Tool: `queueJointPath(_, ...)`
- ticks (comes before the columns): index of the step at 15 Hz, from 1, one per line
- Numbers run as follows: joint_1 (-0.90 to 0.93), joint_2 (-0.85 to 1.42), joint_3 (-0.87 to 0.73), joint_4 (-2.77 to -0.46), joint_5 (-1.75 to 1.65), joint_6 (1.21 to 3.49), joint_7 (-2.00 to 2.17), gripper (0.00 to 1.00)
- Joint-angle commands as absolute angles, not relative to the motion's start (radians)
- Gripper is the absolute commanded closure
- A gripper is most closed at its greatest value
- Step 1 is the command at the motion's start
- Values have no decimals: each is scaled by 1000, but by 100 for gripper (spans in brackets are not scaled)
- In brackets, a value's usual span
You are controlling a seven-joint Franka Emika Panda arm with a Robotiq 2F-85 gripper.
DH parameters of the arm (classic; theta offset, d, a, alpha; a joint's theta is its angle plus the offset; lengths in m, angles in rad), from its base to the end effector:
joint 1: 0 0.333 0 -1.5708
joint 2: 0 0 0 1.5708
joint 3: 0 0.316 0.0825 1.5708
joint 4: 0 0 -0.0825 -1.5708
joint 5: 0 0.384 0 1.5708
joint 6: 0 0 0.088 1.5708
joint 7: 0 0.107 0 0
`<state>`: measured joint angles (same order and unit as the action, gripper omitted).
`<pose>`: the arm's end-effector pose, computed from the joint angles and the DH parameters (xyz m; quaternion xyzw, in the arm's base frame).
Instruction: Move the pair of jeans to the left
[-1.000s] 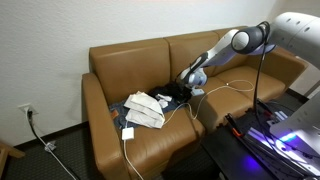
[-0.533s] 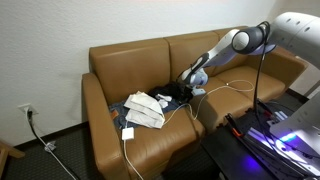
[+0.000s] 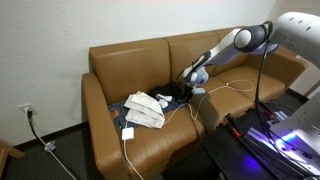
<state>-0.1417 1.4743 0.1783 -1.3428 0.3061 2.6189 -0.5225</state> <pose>0.5939 0.0099 -0.1712 -0.9805 -0.0654 0.0557 0.1765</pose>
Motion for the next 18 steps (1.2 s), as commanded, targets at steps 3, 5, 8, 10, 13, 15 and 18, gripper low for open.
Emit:
queueJointPath(3,-87,1475,126,-1336,433,2494,-560,0)
queueJointPath(5,-55,1475,92,-1338,455,2474,-542,0)
queueJointPath(8,-90,1475,129,-1351,350,2510,-462,0)
queueJointPath(10,-112,1475,158,-1342,325,2482,-422,0)
queueJointPath(13,-104,1475,166,-1327,481,2479,-479,25)
queueJointPath(15,-73,1474,144,-1319,540,2481,-499,7)
queueJointPath(18,-28,1474,110,-1318,577,2519,-510,0)
